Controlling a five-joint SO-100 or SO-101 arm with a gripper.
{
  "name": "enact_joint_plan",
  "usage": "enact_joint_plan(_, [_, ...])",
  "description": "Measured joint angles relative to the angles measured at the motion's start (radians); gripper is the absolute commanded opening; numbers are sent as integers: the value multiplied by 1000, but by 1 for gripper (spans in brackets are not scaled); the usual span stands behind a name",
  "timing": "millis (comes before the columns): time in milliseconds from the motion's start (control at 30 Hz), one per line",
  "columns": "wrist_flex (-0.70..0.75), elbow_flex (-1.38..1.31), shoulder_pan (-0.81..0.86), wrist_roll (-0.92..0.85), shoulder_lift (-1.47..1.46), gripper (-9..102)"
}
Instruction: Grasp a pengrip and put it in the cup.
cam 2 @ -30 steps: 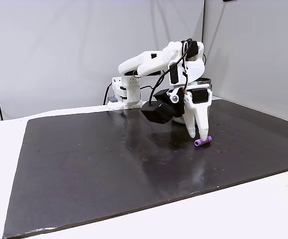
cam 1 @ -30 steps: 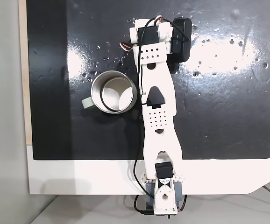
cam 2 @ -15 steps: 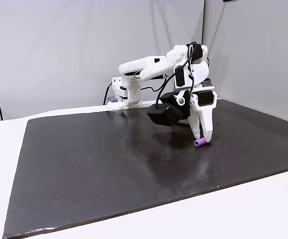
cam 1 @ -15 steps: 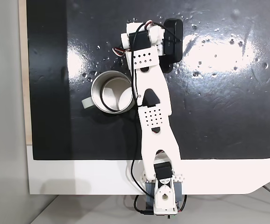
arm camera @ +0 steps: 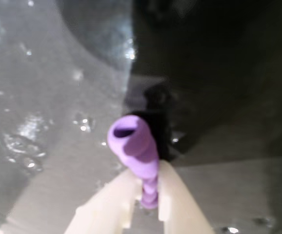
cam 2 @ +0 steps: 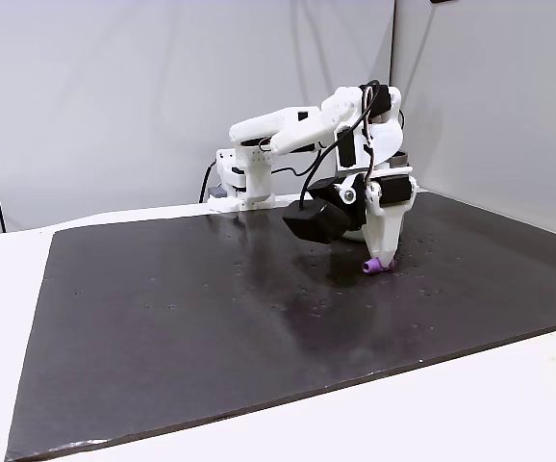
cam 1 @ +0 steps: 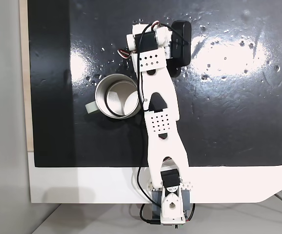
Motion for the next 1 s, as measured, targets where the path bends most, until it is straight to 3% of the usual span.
enact_joint_plan(167, [29, 181, 23, 0, 183, 0])
enact_joint_plan(567, [71, 770, 104, 0, 974, 0])
enact_joint_plan(1000, [75, 1114, -201, -63, 1318, 0])
